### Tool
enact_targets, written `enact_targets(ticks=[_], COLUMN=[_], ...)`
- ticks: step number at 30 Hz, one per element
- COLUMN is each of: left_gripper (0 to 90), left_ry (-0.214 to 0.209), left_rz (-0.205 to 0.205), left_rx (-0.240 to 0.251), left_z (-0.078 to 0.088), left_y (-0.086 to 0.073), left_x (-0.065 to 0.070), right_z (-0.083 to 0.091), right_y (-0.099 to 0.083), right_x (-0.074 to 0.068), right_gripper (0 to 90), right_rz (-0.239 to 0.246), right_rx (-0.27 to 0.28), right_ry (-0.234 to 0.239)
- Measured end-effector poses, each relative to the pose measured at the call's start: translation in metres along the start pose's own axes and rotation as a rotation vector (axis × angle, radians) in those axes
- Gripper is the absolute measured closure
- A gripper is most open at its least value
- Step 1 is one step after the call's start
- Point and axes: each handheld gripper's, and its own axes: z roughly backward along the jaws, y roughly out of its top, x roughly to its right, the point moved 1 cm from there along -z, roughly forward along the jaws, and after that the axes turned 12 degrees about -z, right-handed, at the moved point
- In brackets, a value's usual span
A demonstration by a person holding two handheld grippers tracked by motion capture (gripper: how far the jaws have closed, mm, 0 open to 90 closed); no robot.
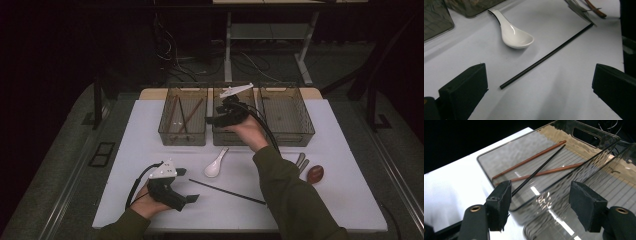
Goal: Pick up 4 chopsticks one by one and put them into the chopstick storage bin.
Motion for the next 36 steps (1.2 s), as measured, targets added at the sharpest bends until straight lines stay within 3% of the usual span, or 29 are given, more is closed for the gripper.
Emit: enact_targets(ticks=[5, 12, 17, 26, 36], left_gripper=[0.0, 0.0, 0.0, 0.0, 0.0], left_ry=[0.017, 0.024, 0.022, 0.026, 0.025], left_rz=[0.025, 0.001, 0.01, -0.002, -0.009], left_rx=[0.02, 0.003, 0.005, -0.038, -0.038], left_z=[0.001, 0.002, 0.002, 0.0, 0.0], left_y=[0.0, -0.002, -0.002, -0.002, -0.001], left_x=[0.001, -0.001, 0.0, 0.003, 0.003], right_z=[0.017, 0.037, 0.049, 0.07, 0.093], right_y=[-0.007, -0.021, -0.033, -0.056, -0.082], right_x=[-0.002, -0.003, -0.004, -0.002, 0.004], right_gripper=[33.7, 33.3, 33.0, 33.0, 33.0], right_rz=[0.025, 0.052, 0.072, 0.078, 0.063], right_rx=[0.001, -0.012, -0.028, -0.019, -0.012], right_ry=[0.028, 0.06, 0.08, 0.104, 0.1])
